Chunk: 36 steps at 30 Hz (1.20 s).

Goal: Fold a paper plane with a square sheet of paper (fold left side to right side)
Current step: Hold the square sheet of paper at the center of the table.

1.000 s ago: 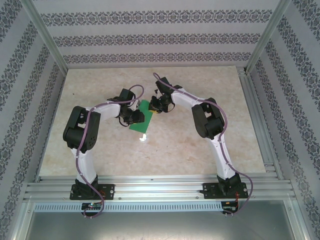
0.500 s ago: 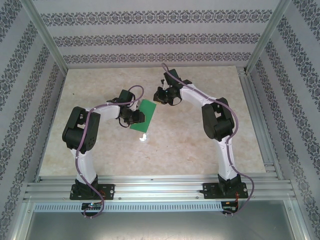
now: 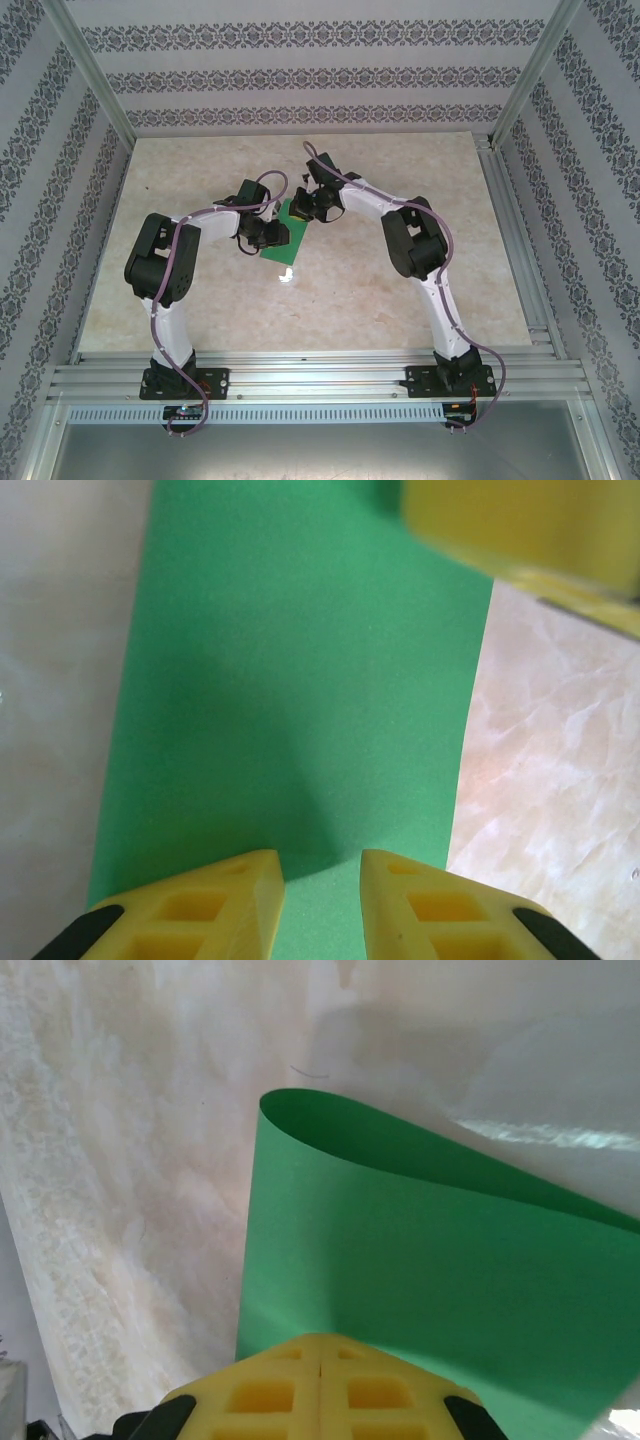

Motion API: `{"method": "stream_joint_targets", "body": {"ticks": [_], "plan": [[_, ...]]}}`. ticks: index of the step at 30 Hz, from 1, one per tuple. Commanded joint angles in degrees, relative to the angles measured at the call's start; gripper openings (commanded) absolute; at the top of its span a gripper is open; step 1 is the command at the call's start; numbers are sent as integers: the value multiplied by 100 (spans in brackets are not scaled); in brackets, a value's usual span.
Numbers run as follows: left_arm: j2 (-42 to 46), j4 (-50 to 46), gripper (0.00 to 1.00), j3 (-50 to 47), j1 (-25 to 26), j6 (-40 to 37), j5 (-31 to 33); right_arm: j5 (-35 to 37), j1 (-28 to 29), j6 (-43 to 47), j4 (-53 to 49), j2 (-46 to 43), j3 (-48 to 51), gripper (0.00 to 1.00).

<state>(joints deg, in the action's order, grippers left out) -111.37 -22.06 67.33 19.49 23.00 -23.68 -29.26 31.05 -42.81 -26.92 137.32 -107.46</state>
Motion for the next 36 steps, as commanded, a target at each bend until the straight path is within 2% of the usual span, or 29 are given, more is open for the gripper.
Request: {"method": "stream_joint_targets", "body": {"ticks": [1, 7, 15, 21, 29, 36], "plan": [[-285, -165, 30, -247, -33, -3, 294, -206, 66, -383, 430, 195, -251, 4], [-271, -197, 30, -238, -33, -20, 323, -46, 171, -400, 212, 453, -492, 4], [-184, -175, 30, -204, -34, 30, 179, 515, 229, 14, -618, 583, -653, 4], [15, -233, 31, -43, -42, 82, -34, 770, 344, 333, -1301, 847, -1264, 4], [141, -514, 32, 253, -67, -28, 77, 952, 422, 484, -1792, 1056, -1764, 4], [644, -370, 34, 305, -379, 132, -354, 1022, 448, 537, -1905, 1104, -1877, 4]]}}
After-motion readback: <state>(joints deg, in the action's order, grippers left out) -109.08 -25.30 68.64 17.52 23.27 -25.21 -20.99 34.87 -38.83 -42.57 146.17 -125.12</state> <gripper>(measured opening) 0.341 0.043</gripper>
